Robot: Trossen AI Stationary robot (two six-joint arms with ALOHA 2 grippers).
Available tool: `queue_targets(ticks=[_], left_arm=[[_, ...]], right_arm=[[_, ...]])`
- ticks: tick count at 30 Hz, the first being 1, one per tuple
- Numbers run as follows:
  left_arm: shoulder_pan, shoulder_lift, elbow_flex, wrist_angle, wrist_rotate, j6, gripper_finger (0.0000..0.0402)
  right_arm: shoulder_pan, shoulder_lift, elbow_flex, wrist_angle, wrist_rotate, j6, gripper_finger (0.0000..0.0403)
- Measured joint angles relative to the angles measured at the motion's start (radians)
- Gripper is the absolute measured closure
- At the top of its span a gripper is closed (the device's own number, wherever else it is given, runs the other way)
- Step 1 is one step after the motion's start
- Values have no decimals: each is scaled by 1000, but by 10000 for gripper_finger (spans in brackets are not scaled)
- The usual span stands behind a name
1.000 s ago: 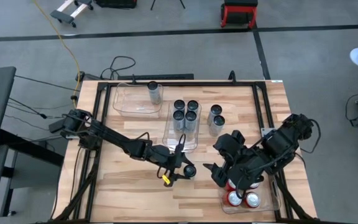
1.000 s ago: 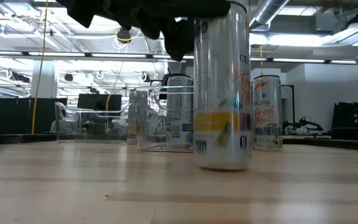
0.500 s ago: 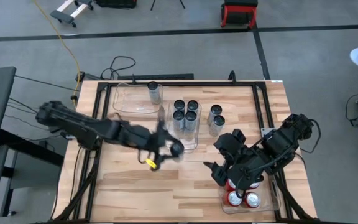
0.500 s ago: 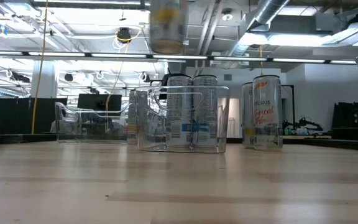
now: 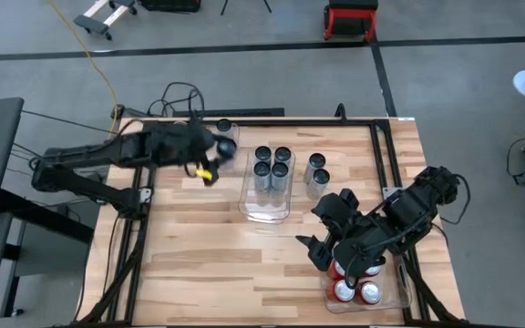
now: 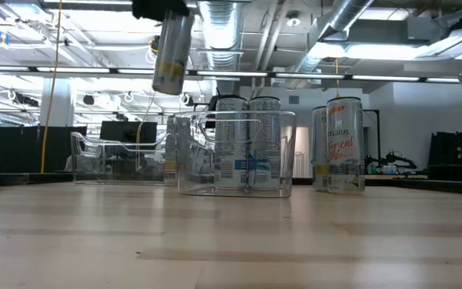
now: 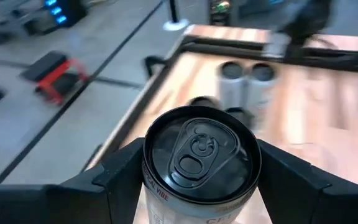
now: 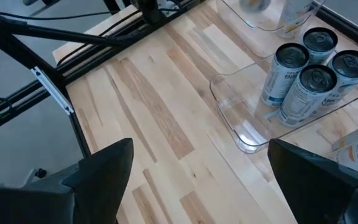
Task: Sort soda cans
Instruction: Put the white yellow soda can into the top transparent bin
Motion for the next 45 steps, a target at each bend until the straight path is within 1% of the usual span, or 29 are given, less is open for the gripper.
queue_targets(ticks=[3, 5, 10, 13, 16, 19, 22, 24, 28, 32, 35, 41, 45], left_arm=[[99, -13, -3, -3, 12, 0, 145], [161, -30, -34, 37, 50, 0, 145], [282, -86, -210, 210, 131, -17, 145], [322, -107, -319, 283, 141, -25, 145], [340, -113, -424, 395, 141, -36, 145], [350, -113, -529, 542, 150, -69, 145], [361, -113, -614, 672, 153, -102, 145], [368, -113, -655, 712, 145, -112, 145], [369, -112, -720, 725, 125, -101, 145], [369, -96, -790, 808, 126, -112, 145], [369, -73, -827, 861, 124, -140, 145], [365, -31, -830, 920, 133, -130, 145], [365, -27, -832, 936, 134, -125, 129]], right_arm=[[3, 0, 0, 5, 8, 10, 14], [8, 0, 0, 4, 26, 29, 14], [31, 0, 0, 5, 79, 67, 14], [41, 0, 0, 5, 99, 86, 14], [41, 0, 0, 5, 101, 96, 14], [32, 0, 0, 5, 101, 105, 14], [23, 0, 0, 12, 101, 107, 14], [19, 0, 0, 14, 101, 108, 14], [19, 0, 0, 14, 101, 114, 14], [9, 0, 0, 14, 101, 114, 14], [-8, 0, 0, 14, 101, 108, 14], [-35, 0, 0, 15, 95, 107, 14], [-46, 0, 0, 15, 94, 107, 14]])
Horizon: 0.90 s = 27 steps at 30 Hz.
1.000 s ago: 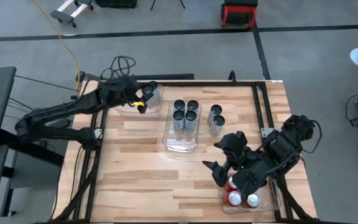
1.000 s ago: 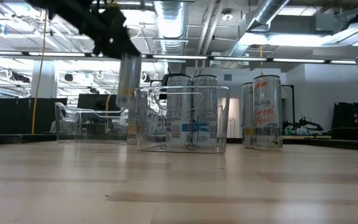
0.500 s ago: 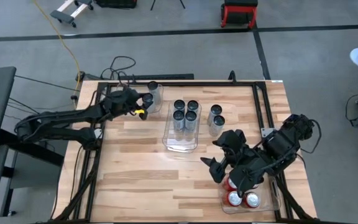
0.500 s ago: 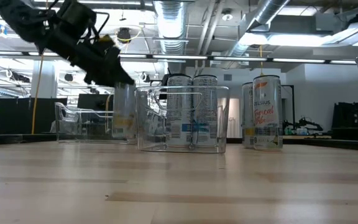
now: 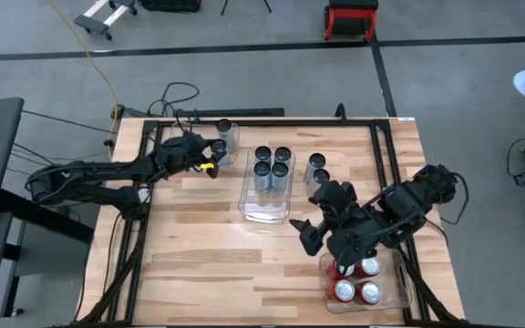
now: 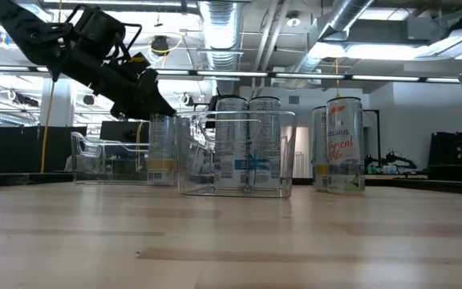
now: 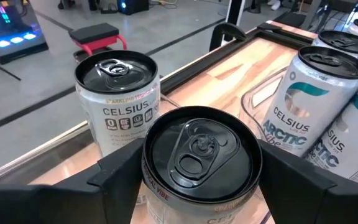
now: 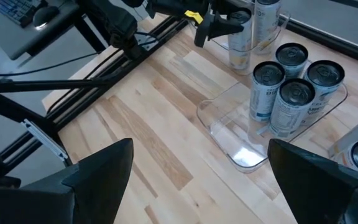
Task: Sort soda cans
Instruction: Put the white yellow soda can into the top transparent bin
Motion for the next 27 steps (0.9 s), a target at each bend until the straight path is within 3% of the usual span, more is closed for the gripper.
queue_targets(ticks=[15, 27], left_arm=[[-1, 1, 0, 24, 23, 41, 115], [-1, -3, 0, 35, 18, 36, 57]], right_arm=[[-34, 0, 0, 5, -1, -64, 14], [-48, 0, 0, 4, -3, -111, 14]])
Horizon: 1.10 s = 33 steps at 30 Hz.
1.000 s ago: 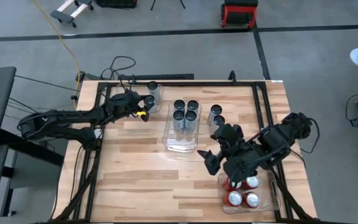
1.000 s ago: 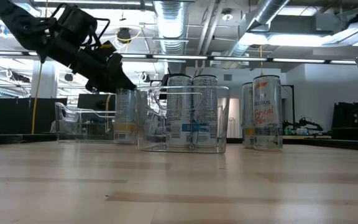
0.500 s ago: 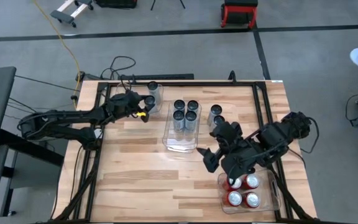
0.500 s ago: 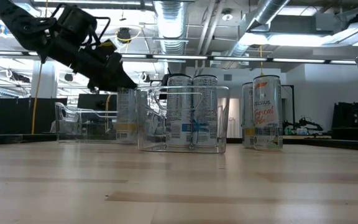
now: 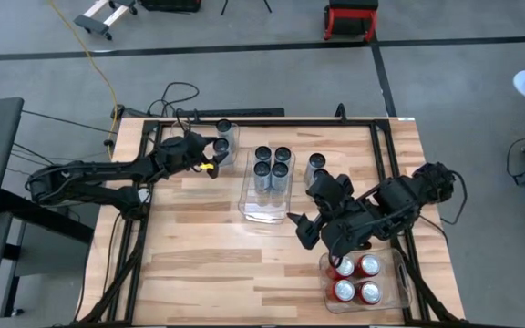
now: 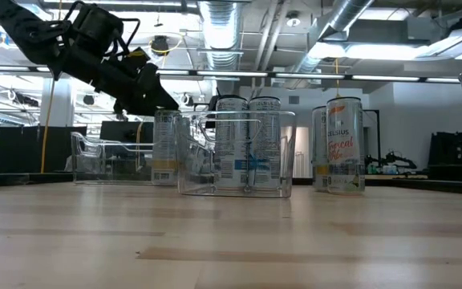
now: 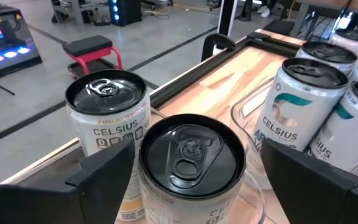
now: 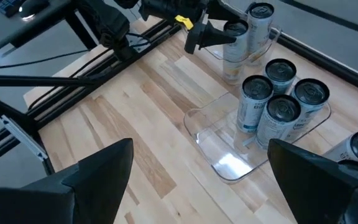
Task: Sort soda cans
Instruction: Put the white yellow soda can into the top transparent bin
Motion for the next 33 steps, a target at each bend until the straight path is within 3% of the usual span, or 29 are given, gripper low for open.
queue_targets(ticks=[6, 14, 19, 25, 29, 33], left_arm=[[0, -45, 2, -27, 0, -21, 54], [0, -184, 97, -344, -8, 21, 54], [0, -278, 140, -403, -9, 12, 53], [-9, -382, 222, -515, -8, -89, 53], [-36, -430, 283, -615, -7, -136, 53], [-93, -453, 305, -682, -7, -176, 53]], right_arm=[[-20, 0, 0, -5, 0, -5, 14], [-50, -18, 0, -65, 0, 0, 14], [-133, -21, 0, -70, -6, -39, 14], [-285, -21, 0, -68, -135, -116, 14], [-419, -21, -3, -67, -322, -160, 14], [-536, -21, -90, -69, -342, -182, 14]])
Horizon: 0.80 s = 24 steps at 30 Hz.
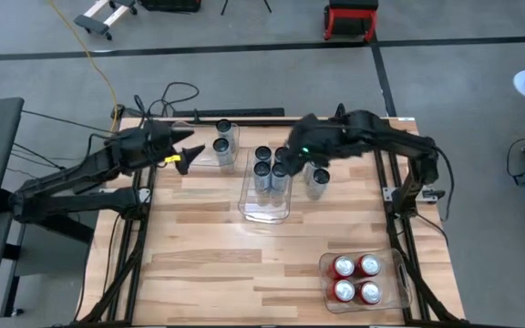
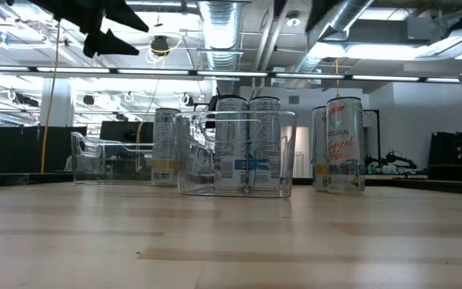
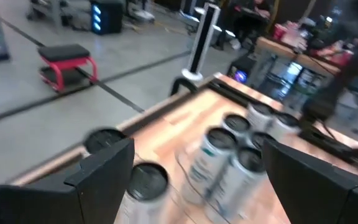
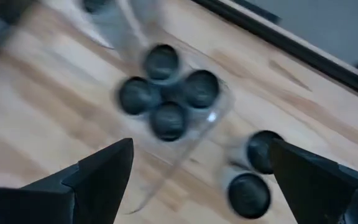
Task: Sort soda cans
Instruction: Put the white yellow soda can into the top transparent bin
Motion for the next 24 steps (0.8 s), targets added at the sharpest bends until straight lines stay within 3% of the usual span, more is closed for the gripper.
queue_targets(ticks=[6, 11, 17, 24], left_arm=[[-94, -7, 0, -96, 2, -91, 53], [-163, -7, 0, -140, -10, -132, 53], [-201, -7, 0, -144, -54, -133, 53], [-201, -7, 0, -145, -58, -117, 53]], right_arm=[[-122, 0, -245, -3, -65, -25, 14], [-156, 2, -415, -1, -69, -24, 14], [-184, -6, -495, 0, -77, -29, 14], [-259, -10, -569, 83, -174, -135, 14]])
